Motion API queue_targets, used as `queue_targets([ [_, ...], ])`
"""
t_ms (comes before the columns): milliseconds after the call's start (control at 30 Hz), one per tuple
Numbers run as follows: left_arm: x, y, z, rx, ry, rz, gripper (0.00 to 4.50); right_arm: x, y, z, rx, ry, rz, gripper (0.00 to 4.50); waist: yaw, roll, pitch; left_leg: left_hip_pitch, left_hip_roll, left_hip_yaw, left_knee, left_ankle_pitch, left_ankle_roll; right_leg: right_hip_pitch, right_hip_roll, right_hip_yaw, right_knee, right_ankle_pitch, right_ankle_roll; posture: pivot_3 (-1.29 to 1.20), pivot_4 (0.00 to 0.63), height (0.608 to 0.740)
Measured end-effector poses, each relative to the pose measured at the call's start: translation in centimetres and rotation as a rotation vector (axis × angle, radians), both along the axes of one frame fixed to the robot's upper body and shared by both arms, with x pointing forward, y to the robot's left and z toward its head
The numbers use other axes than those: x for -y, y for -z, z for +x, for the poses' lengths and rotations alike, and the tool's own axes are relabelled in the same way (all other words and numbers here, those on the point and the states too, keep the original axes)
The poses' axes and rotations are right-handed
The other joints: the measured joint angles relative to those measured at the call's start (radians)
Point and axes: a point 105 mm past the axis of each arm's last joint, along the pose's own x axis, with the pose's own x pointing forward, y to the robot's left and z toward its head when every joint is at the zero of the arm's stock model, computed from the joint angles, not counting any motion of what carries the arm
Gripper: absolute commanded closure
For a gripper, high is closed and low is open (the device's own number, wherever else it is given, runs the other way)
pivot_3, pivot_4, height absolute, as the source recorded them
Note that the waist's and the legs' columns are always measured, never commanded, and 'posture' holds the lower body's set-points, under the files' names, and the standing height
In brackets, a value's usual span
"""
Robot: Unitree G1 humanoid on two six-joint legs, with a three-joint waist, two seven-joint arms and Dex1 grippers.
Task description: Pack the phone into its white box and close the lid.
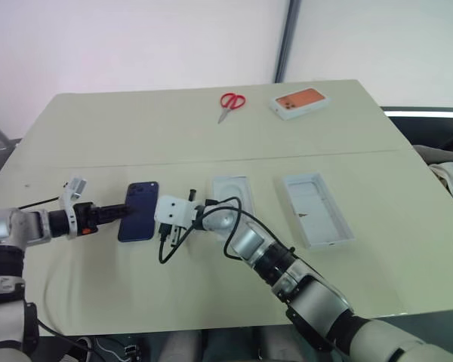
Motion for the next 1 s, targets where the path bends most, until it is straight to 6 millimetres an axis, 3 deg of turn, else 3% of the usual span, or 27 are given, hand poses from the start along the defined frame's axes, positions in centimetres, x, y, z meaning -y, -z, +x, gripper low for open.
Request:
queue_targets([
  [167,0.1,-0.1,0.2,0.004,0.001,-0.001,0.20,0.8,1.2,1.1,0.006,0.051,-0.077,4.45,0.000,0.000,0.000,0.000,0.000,0.000,0.000,0.000,0.001,0.000,0.000,0.000,0.000,0.000,0.000,0.00,0.150,0.740],
  [400,0.1,0.2,0.4,-0.002,-0.008,-0.029,0.20,1.2,0.9,2.4,0.030,0.084,-0.135,4.45,0.000,0.002,-0.001,0.000,0.000,-0.001,0.000,0.001,0.001,0.001,0.000,0.000,0.000,0.000,0.000,0.00,0.150,0.740],
  [633,0.7,0.9,0.8,-0.007,-0.020,-0.026,0.20,1.2,1.6,2.3,0.006,0.073,-0.156,4.45,0.002,0.007,-0.004,0.015,-0.001,-0.001,-0.003,0.001,0.001,0.014,-0.001,0.000,-0.002,-0.001,0.000,0.00,0.150,0.740],
  [900,2.5,0.3,1.1,-0.019,0.002,0.027,0.20,0.4,1.7,1.9,-0.018,0.065,-0.148,4.45,0.002,0.008,-0.005,0.015,-0.001,-0.003,-0.003,0.001,0.001,0.014,-0.001,0.000,-0.003,-0.001,0.000,0.00,0.150,0.740],
  [1000,3.6,0.2,1.0,-0.036,0.013,-0.029,0.20,0.3,1.6,1.9,-0.015,0.064,-0.142,4.45,0.001,0.008,-0.005,0.015,-0.001,-0.003,-0.004,0.001,0.001,0.014,-0.001,0.000,-0.004,-0.001,0.000,0.00,0.150,0.740],
])
